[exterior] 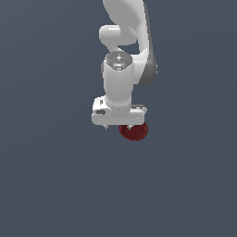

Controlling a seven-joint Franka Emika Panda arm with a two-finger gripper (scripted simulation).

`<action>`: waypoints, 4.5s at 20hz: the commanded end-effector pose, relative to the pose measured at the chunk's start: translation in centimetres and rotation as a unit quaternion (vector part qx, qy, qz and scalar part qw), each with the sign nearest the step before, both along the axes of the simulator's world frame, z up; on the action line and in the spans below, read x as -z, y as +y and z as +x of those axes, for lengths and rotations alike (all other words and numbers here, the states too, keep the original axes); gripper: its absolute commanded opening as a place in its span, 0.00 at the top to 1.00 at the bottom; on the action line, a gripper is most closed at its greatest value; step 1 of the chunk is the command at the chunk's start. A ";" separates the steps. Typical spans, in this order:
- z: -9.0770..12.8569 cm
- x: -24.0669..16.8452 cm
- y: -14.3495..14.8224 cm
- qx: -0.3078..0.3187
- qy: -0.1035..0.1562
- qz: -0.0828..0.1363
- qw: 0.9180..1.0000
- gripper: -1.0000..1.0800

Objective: Pick up the object and move it to a goal position.

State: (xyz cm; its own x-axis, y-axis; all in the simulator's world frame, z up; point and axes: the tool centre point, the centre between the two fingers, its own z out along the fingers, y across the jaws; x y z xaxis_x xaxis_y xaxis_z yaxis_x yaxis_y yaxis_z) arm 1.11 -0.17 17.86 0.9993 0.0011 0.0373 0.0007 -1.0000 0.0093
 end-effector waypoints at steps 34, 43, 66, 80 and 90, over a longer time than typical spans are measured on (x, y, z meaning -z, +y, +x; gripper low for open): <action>-1.1 6.9 0.1 -0.145 0.118 0.097 0.978 0.38; -2.1 9.6 1.0 -0.219 0.156 0.177 0.947 0.38; -3.7 12.8 2.4 -0.258 0.167 0.225 0.925 0.38; -3.9 13.3 2.6 -0.258 0.167 0.226 0.924 1.00; -1.9 12.3 3.0 -0.280 0.142 0.227 0.922 1.00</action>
